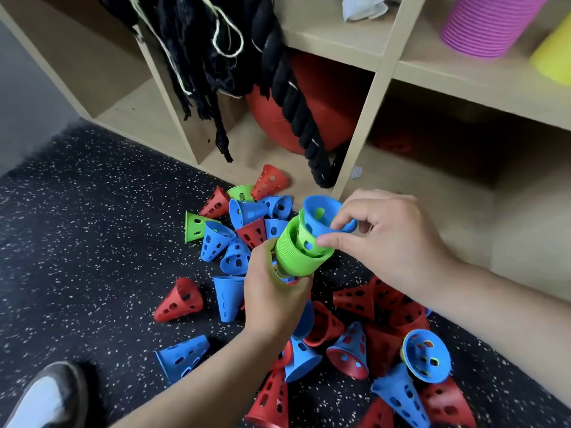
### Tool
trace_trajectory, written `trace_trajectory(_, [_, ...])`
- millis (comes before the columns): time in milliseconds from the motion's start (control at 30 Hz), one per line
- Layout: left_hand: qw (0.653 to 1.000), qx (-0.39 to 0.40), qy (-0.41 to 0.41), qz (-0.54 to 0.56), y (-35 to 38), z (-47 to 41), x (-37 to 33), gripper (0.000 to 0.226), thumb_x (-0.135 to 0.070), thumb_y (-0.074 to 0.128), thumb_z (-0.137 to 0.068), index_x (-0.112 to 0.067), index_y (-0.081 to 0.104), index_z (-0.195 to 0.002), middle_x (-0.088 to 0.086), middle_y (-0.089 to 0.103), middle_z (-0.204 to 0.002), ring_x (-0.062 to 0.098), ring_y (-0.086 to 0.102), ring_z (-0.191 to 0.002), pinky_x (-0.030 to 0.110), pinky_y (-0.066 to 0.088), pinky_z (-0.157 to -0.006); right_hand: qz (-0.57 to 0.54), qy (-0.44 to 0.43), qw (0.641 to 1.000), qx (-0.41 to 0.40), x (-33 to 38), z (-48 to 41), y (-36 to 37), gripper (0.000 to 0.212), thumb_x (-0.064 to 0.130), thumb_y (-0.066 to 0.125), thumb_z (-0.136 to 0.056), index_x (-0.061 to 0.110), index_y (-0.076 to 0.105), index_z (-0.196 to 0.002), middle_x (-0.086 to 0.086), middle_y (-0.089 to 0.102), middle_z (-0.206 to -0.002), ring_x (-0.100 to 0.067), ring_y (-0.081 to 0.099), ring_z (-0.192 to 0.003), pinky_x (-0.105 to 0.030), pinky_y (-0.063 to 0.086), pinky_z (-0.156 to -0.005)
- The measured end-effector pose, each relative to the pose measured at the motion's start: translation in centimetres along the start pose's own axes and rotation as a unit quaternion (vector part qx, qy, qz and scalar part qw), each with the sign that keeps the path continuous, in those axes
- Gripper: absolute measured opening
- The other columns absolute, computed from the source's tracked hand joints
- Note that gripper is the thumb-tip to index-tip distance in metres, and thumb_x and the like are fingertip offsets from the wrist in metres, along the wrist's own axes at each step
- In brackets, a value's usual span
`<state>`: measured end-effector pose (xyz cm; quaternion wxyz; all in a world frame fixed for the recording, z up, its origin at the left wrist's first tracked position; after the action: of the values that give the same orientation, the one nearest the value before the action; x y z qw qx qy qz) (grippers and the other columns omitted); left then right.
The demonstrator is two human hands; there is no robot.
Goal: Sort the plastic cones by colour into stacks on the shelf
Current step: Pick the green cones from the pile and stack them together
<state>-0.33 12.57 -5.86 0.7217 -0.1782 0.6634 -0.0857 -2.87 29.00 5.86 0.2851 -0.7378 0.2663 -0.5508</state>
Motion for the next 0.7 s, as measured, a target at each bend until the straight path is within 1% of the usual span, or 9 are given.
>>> trace_trajectory(67, [1.000, -0.009, 0.006, 0.000, -0.2, -0.1, 0.1, 0.053, -0.030, 0.086, -0.072, -0.032, 0.057, -0.117, -0.018, 0.063, -0.107, -0.006, 0.060, -0.097, 0.008, 0.045, -0.076, -0.018, -0.016, 0.999, -0.037, 0.3, -0.1, -0.4, 0.021, 0.032, 0.086, -0.073, 0.015, 0.073, -0.070, 0.007, 0.063, -0.072, -0.012, 0.050, -0.059, -0.017, 0.034, -0.056])
trace_trajectory(133, [1.000, -0.020, 0.011, 0.003, -0.6, -0.3, 0.4, 0.053, -0.028, 0.087, -0.072, -0.033, 0.058, -0.116, -0.018, 0.063, -0.108, -0.003, 0.061, -0.100, 0.011, 0.048, -0.080, -0.022, -0.016, 0.996, -0.089, 0.7, -0.4, -1.4, 0.018, 0.032, 0.082, -0.078, 0.018, 0.072, -0.073, 0.005, 0.062, -0.070, -0.016, 0.049, -0.058, -0.020, 0.036, -0.055])
trace_trajectory(233, [1.000, -0.025, 0.001, 0.017, -1.5, -0.7, 1.1, 0.055, -0.026, 0.087, -0.071, -0.036, 0.057, -0.117, -0.020, 0.063, -0.110, -0.004, 0.061, -0.101, 0.014, 0.049, -0.083, -0.018, 0.067, 0.990, -0.125, -0.6, -0.9, -2.3, 0.016, 0.035, 0.079, -0.080, 0.023, 0.071, -0.074, 0.001, 0.062, -0.064, -0.012, 0.047, -0.055, -0.026, 0.037, -0.053])
trace_trajectory(333, [1.000, -0.027, -0.005, 0.010, -2.4, -1.1, 2.2, 0.058, -0.027, 0.086, -0.071, -0.035, 0.057, -0.120, -0.019, 0.063, -0.112, -0.004, 0.061, -0.104, 0.015, 0.050, -0.085, 0.001, 0.162, 0.985, -0.059, -4.0, -0.5, -0.9, 0.019, 0.035, 0.078, -0.081, 0.023, 0.070, -0.070, 0.006, 0.055, -0.052, -0.009, 0.041, -0.047, -0.034, 0.041, -0.049])
trace_trajectory(400, [0.999, -0.027, -0.010, 0.016, -2.9, -1.3, 2.6, 0.059, -0.026, 0.087, -0.071, -0.034, 0.057, -0.121, -0.019, 0.062, -0.113, -0.004, 0.061, -0.101, 0.019, 0.053, -0.084, 0.043, 0.198, 0.979, 0.001, -6.0, 0.1, 1.2, 0.021, 0.038, 0.077, -0.081, 0.025, 0.069, -0.067, 0.007, 0.057, -0.051, -0.011, 0.043, -0.046, -0.030, 0.038, -0.050])
trace_trajectory(467, [0.999, -0.026, -0.015, 0.023, -3.4, -1.5, 2.9, 0.058, -0.025, 0.086, -0.072, -0.034, 0.056, -0.121, -0.019, 0.062, -0.113, -0.005, 0.061, -0.099, 0.026, 0.056, -0.083, 0.077, 0.215, 0.972, 0.051, -7.6, 0.4, 3.6, 0.022, 0.036, 0.078, -0.082, 0.024, 0.071, -0.066, 0.004, 0.061, -0.054, -0.014, 0.052, -0.052, -0.027, 0.036, -0.051])
trace_trajectory(533, [0.999, -0.031, -0.007, 0.021, -3.8, -1.8, 3.1, 0.058, -0.025, 0.086, -0.072, -0.033, 0.057, -0.121, -0.018, 0.061, -0.114, -0.004, 0.062, -0.101, 0.027, 0.056, -0.085, 0.114, 0.218, 0.965, 0.090, -9.0, 0.3, 5.8, 0.023, 0.038, 0.078, -0.083, 0.023, 0.071, -0.066, 0.006, 0.059, -0.054, -0.009, 0.051, -0.053, -0.024, 0.034, -0.048])
trace_trajectory(600, [0.999, -0.039, 0.000, 0.013, -4.3, -2.2, 3.5, 0.058, -0.027, 0.087, -0.072, -0.030, 0.058, -0.122, -0.017, 0.062, -0.115, -0.003, 0.061, -0.104, 0.022, 0.054, -0.087, 0.138, 0.222, 0.958, 0.114, -10.0, 0.0, 7.8, 0.027, 0.042, 0.076, -0.083, 0.024, 0.068, -0.066, 0.008, 0.057, -0.054, -0.007, 0.051, -0.055, -0.026, 0.037, -0.051])
trace_trajectory(700, [0.999, -0.046, 0.006, 0.001, -5.0, -2.8, 4.0, 0.059, -0.024, 0.087, -0.072, -0.026, 0.059, -0.124, -0.016, 0.063, -0.116, -0.002, 0.061, -0.106, 0.010, 0.047, -0.088, 0.169, 0.203, 0.953, 0.150, -10.8, -0.3, 9.6, 0.031, 0.050, 0.070, -0.086, 0.024, 0.065, -0.068, 0.008, 0.056, -0.060, -0.018, 0.057, -0.067, -0.033, 0.045, -0.061])
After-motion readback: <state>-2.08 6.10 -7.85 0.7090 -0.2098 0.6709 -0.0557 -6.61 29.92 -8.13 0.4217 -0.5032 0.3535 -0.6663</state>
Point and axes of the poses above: each hand's wrist, its own z-axis away from the middle knuckle, its own y-axis out of the palm, x = y × z, the point moved 1 cm from there along -z, towards the middle knuckle
